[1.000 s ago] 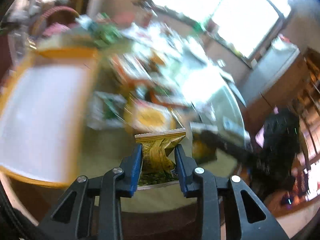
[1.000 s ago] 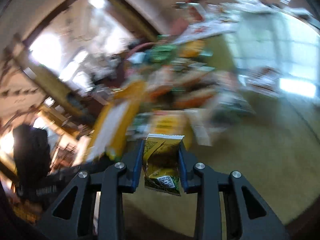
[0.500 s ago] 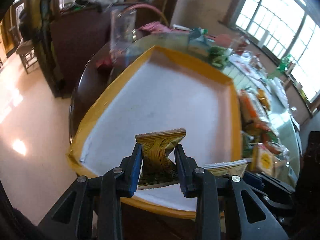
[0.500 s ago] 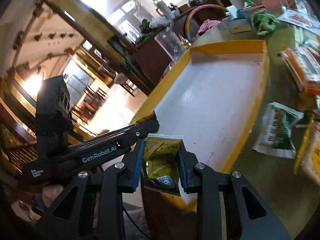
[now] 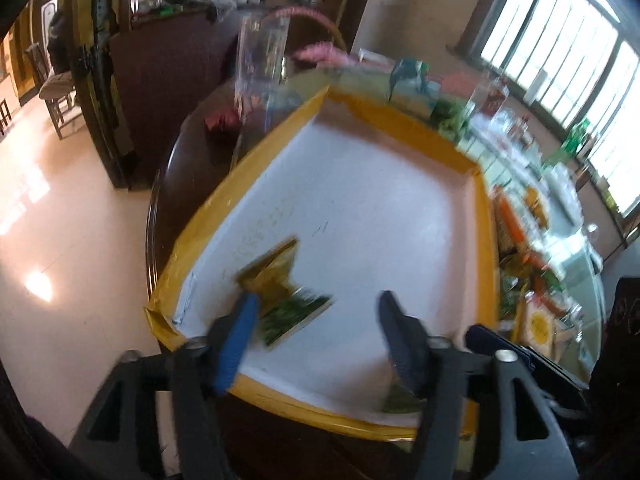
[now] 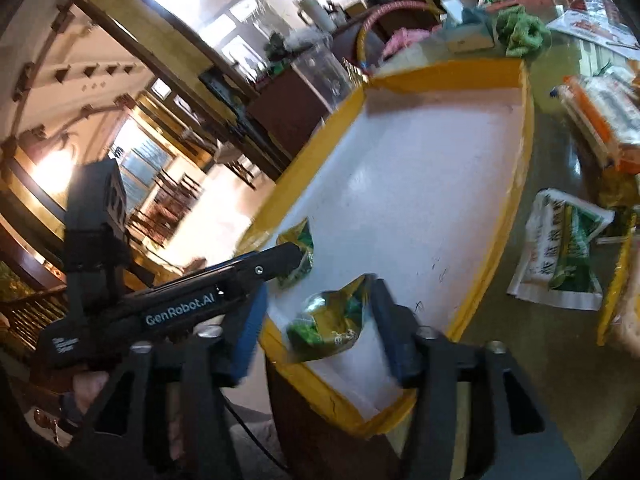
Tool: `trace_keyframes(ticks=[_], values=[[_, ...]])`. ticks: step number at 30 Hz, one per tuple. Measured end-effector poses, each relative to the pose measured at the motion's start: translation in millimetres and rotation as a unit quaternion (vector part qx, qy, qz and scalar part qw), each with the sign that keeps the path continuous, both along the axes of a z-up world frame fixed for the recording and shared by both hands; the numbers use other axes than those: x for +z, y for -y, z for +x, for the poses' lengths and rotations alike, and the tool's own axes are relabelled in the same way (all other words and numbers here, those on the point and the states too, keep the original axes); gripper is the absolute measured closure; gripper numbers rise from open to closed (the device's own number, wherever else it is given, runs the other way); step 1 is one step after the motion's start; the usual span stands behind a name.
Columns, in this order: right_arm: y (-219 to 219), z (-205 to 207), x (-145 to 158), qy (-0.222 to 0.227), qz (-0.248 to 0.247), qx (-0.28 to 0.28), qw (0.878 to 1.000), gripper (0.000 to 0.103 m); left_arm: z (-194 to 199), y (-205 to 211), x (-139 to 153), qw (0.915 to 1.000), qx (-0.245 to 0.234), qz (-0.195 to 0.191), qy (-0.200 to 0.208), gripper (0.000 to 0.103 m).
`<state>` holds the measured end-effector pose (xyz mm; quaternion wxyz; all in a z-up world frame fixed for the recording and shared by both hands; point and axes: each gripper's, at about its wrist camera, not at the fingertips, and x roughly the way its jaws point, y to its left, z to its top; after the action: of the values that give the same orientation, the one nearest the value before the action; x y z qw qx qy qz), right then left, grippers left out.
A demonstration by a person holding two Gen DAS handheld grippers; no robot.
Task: Organize snacks
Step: 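Open the right tool to drop the chip packet into the tray, then grasp the leaf-print bag with the right tool while the left tool grasps the cracker packet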
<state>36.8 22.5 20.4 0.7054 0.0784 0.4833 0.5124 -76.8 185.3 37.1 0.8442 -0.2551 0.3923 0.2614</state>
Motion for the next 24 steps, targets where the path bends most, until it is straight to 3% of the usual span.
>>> trace_keyframes(ticks=[4,10,13,15,19,21,24], values=[[33,-1,20,0.037,0.038,-0.036,0.998,0.027,3,16,17,0.9989,-0.009,0.045,0.009,0.024],[87,-1,37,0.050,0.077,-0.079,0.993,0.026,13,56,38,0.9951,-0.057,0.067,0.045,0.024],[121,-1,40,0.055,0.088,-0.111,0.988,0.026,21,81,44,0.9910,-0.078,0.096,0.052,0.024],[150,0,39,0.056,0.101,-0.150,0.982,0.024,26,102,44,0.9868,-0.096,0.117,0.059,0.022],[206,9,31,0.028,0.128,-0.225,0.966,0.022,42,135,38,0.9815,-0.144,0.117,0.048,0.022],[229,14,29,0.025,0.120,-0.257,0.959,0.018,48,150,33,0.9789,-0.159,0.120,0.045,0.022],[254,21,23,0.034,0.066,-0.292,0.953,0.015,57,168,25,0.9730,-0.189,0.128,0.031,0.022]])
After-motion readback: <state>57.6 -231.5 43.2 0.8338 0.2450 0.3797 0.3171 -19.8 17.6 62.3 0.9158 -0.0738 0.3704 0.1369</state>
